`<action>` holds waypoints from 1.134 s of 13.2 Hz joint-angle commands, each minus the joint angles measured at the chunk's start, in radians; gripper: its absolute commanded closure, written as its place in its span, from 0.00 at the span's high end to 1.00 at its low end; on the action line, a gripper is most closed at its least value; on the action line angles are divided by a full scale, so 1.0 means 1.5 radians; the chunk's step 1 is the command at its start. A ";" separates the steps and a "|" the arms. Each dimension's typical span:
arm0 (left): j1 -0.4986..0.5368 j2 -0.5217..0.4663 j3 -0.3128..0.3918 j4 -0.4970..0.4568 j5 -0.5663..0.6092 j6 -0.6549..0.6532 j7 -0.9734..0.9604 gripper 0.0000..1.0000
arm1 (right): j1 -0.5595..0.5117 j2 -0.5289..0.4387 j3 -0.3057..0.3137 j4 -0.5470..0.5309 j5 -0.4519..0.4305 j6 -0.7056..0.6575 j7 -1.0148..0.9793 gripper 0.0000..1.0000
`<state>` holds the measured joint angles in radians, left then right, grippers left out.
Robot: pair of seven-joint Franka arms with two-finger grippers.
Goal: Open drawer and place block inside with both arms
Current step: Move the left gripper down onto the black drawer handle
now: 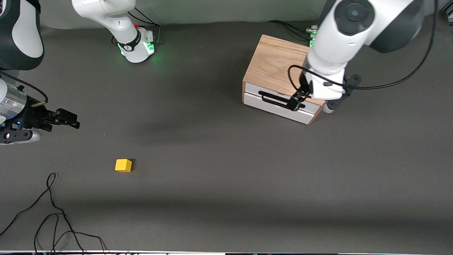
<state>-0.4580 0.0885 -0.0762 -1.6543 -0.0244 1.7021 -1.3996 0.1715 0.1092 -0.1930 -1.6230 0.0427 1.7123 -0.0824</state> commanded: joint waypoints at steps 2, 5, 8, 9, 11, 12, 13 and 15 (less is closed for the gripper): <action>-0.047 0.022 0.011 0.010 0.008 0.005 -0.214 1.00 | -0.009 -0.002 0.007 0.001 -0.004 -0.004 0.002 1.00; -0.075 0.029 0.011 0.007 0.009 -0.010 -0.253 1.00 | -0.004 -0.002 0.007 0.002 -0.004 -0.002 0.002 1.00; -0.078 0.030 0.008 0.008 -0.006 -0.048 -0.254 1.00 | -0.002 0.002 0.007 0.003 -0.004 0.000 0.003 1.00; -0.078 0.031 0.006 0.005 -0.017 -0.065 -0.254 1.00 | -0.002 0.003 0.007 0.002 -0.004 0.001 0.003 1.00; -0.076 0.033 0.006 0.005 -0.027 -0.080 -0.253 1.00 | -0.001 0.003 0.007 0.003 -0.004 0.002 0.003 1.00; -0.075 0.033 0.006 0.004 -0.027 -0.076 -0.253 1.00 | -0.001 0.003 0.007 0.003 -0.004 0.002 0.003 1.00; -0.072 0.036 0.007 -0.002 -0.028 -0.068 -0.252 1.00 | -0.001 0.003 0.007 0.003 -0.004 0.002 0.003 1.00; -0.065 0.044 0.007 -0.025 -0.029 -0.039 -0.252 1.00 | -0.001 0.003 0.007 0.003 -0.004 0.003 0.003 1.00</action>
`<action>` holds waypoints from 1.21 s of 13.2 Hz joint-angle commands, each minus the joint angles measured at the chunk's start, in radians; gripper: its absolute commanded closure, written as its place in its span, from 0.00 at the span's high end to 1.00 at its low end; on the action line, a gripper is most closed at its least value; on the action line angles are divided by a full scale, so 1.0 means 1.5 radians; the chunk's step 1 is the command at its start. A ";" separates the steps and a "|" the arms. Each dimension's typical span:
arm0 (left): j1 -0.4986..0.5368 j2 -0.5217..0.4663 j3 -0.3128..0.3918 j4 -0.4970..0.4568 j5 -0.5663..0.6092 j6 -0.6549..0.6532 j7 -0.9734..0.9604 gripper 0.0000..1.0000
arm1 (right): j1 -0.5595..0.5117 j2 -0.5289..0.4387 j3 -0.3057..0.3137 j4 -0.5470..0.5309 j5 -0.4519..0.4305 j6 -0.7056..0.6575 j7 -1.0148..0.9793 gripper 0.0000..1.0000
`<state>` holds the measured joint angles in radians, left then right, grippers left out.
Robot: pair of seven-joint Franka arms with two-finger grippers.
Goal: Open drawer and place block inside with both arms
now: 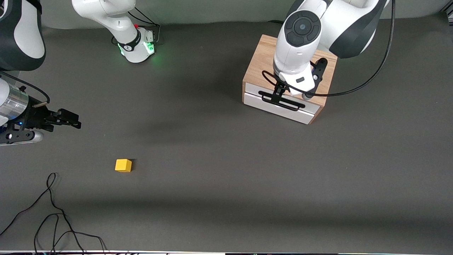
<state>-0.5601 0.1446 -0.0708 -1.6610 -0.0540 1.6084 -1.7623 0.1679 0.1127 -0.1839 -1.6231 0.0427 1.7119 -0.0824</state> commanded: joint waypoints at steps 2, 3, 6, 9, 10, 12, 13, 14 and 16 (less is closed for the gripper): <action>0.003 0.008 0.005 -0.060 -0.008 0.071 -0.001 1.00 | 0.003 0.001 0.002 0.003 -0.003 0.004 0.002 1.00; 0.002 0.017 0.006 -0.078 -0.008 0.099 -0.001 1.00 | 0.003 0.001 0.001 0.003 -0.003 0.004 0.003 1.00; 0.002 0.043 0.006 -0.111 -0.007 0.161 -0.001 1.00 | 0.002 0.010 0.001 0.007 -0.004 0.011 0.002 1.00; 0.001 0.057 0.006 -0.131 -0.007 0.190 -0.001 1.00 | 0.002 0.016 0.001 0.008 -0.004 0.026 0.002 1.00; 0.001 0.063 0.006 -0.138 -0.007 0.195 -0.001 1.00 | 0.001 0.022 0.001 0.007 -0.003 0.026 0.003 1.00; -0.002 0.064 0.006 -0.155 -0.007 0.207 -0.001 1.00 | 0.002 0.025 0.001 0.004 -0.002 0.040 0.003 1.00; -0.003 0.065 0.006 -0.162 -0.007 0.213 -0.001 1.00 | 0.002 0.029 0.001 0.003 -0.002 0.042 0.003 1.00; -0.004 0.067 0.006 -0.168 -0.007 0.222 -0.002 1.00 | 0.002 0.031 0.001 0.003 -0.002 0.042 0.003 1.00; -0.004 0.077 0.006 -0.170 -0.007 0.236 -0.002 1.00 | 0.002 0.031 0.001 0.003 -0.002 0.043 0.003 1.00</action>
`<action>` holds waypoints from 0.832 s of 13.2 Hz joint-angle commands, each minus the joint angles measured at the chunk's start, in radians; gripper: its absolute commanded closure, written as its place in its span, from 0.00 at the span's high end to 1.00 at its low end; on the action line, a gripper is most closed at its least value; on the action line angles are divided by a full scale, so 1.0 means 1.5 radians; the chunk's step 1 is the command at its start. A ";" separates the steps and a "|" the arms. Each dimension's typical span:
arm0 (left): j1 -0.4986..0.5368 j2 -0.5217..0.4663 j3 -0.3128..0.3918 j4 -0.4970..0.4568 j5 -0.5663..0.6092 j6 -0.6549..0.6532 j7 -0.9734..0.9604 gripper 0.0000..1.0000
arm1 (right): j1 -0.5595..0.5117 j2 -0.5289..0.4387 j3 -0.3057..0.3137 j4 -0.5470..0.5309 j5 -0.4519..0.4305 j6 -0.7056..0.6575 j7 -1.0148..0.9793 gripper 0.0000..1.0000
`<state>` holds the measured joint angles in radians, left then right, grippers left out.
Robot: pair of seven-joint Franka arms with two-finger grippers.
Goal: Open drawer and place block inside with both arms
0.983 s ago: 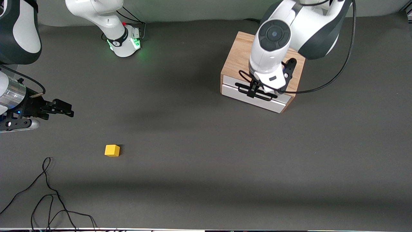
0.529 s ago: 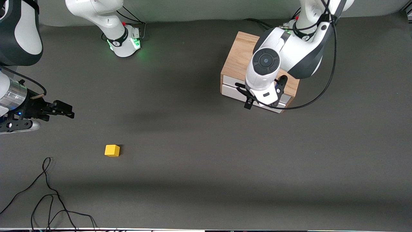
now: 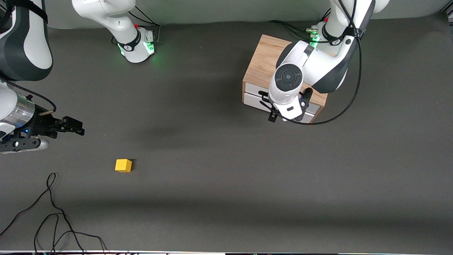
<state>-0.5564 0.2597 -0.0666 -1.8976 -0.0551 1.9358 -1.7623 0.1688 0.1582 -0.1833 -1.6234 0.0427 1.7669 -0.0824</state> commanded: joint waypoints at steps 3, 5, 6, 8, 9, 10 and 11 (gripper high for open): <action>-0.007 0.013 0.003 -0.012 -0.006 0.026 -0.004 1.00 | 0.000 0.002 0.000 0.002 -0.002 0.005 0.003 1.00; -0.006 0.021 0.003 -0.012 -0.005 0.027 -0.004 1.00 | -0.001 0.002 -0.001 0.002 -0.002 0.005 0.003 1.00; -0.006 0.023 0.003 -0.012 -0.005 0.032 -0.004 1.00 | -0.002 0.002 -0.001 0.001 -0.002 0.005 0.003 1.00; -0.004 0.033 0.003 -0.011 -0.004 0.042 -0.004 1.00 | -0.003 0.006 -0.002 0.000 -0.002 0.005 0.003 1.00; -0.003 0.036 0.003 -0.011 -0.002 0.047 -0.003 1.00 | -0.002 0.006 -0.002 0.000 -0.002 0.004 0.003 1.00; -0.002 0.040 0.003 -0.011 -0.001 0.049 -0.003 1.00 | -0.001 0.006 -0.002 0.000 -0.002 0.004 0.003 1.00; -0.001 0.045 0.003 -0.010 0.000 0.049 -0.003 1.00 | -0.001 0.007 -0.002 0.001 -0.002 0.005 0.003 1.00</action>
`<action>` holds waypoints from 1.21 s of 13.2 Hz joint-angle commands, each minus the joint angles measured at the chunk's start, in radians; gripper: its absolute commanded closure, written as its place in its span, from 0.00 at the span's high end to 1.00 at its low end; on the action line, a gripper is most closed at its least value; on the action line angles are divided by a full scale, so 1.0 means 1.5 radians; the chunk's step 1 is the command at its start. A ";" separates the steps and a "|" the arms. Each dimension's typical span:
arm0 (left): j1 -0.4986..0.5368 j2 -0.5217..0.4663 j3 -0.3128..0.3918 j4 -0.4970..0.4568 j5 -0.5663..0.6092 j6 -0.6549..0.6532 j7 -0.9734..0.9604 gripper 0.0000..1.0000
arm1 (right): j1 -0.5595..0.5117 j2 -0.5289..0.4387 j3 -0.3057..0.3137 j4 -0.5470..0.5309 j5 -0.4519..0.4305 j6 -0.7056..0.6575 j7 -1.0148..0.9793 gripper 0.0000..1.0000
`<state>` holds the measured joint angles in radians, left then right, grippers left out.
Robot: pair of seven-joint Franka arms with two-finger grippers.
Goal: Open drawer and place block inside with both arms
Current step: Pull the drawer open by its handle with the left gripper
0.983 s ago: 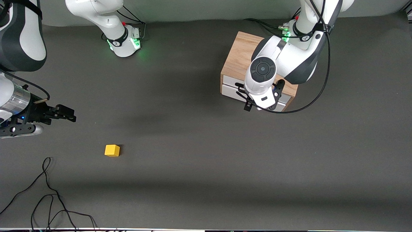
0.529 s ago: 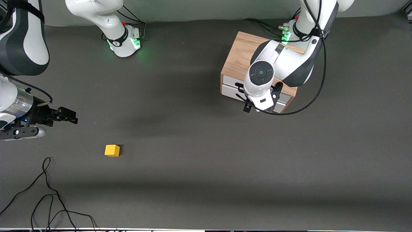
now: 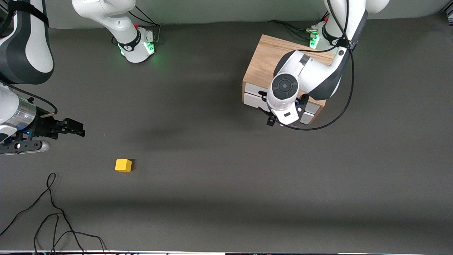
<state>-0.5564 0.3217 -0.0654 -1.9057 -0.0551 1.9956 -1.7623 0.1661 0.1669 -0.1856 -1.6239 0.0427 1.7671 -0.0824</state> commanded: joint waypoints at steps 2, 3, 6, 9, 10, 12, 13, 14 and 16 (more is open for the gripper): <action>-0.001 0.009 0.003 -0.006 0.001 0.008 -0.003 1.00 | 0.002 0.002 0.000 0.002 -0.002 0.005 0.003 1.00; -0.001 0.012 0.003 -0.006 0.000 0.009 -0.003 1.00 | 0.002 0.003 0.001 0.003 -0.002 0.006 0.003 1.00; 0.000 0.023 0.004 -0.004 0.002 0.016 0.000 1.00 | 0.002 0.004 0.001 0.005 -0.002 0.006 0.003 1.00; 0.002 0.034 0.006 0.001 0.006 0.018 0.001 1.00 | 0.002 0.002 0.000 0.002 -0.002 0.001 0.002 1.00; 0.008 0.035 0.006 0.002 0.006 0.018 0.001 1.00 | 0.002 0.002 0.000 0.002 -0.002 -0.002 0.002 1.00; 0.011 0.036 0.006 0.007 0.006 0.017 0.010 1.00 | 0.002 0.004 0.000 0.005 -0.002 -0.001 0.002 1.00; 0.013 0.036 0.007 0.011 0.006 0.018 0.012 1.00 | 0.002 0.004 0.000 0.003 -0.001 0.001 0.004 1.00; 0.017 0.037 0.007 0.017 0.006 0.018 0.012 1.00 | 0.002 0.006 0.001 0.002 -0.001 0.001 0.004 1.00; 0.018 0.050 0.007 0.032 0.006 0.018 0.011 1.00 | 0.002 0.009 0.000 0.002 -0.001 -0.002 0.003 1.00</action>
<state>-0.5361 0.3748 -0.0559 -1.8973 -0.0527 2.0178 -1.7573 0.1669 0.1752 -0.1850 -1.6243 0.0427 1.7664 -0.0824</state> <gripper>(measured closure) 0.000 0.000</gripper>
